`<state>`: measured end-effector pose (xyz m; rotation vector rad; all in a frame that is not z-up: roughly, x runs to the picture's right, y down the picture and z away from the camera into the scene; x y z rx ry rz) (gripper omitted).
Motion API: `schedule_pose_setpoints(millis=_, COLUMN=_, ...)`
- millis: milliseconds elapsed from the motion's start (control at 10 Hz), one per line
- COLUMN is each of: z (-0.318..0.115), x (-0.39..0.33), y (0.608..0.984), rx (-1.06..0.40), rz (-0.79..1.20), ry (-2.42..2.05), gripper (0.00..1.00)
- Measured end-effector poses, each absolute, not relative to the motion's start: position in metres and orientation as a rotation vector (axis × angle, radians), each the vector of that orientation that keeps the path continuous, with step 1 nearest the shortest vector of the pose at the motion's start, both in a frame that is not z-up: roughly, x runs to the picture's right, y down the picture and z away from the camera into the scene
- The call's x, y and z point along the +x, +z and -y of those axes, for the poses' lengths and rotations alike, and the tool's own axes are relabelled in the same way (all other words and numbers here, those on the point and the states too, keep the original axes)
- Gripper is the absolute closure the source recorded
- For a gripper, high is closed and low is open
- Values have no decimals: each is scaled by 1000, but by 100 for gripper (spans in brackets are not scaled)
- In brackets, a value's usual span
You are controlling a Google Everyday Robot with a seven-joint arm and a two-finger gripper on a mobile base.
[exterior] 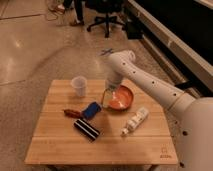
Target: Place the pepper in the ceramic cup
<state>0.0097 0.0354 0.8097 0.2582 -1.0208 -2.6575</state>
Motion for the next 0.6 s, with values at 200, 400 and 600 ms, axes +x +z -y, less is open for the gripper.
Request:
schedule_pose_setpoints(millis=200, z=-36, x=9, y=810, rx=259, rz=1021, ry=-2660, gripper=20)
schedule_pose_setpoints(millis=400, z=-41, x=-14, y=816, rx=296, rz=1016, ry=-2701, gripper=20)
schedule_pose_setpoints(millis=600, z=-45, x=-44, y=824, rx=335, rz=989, ry=-2729, gripper=20)
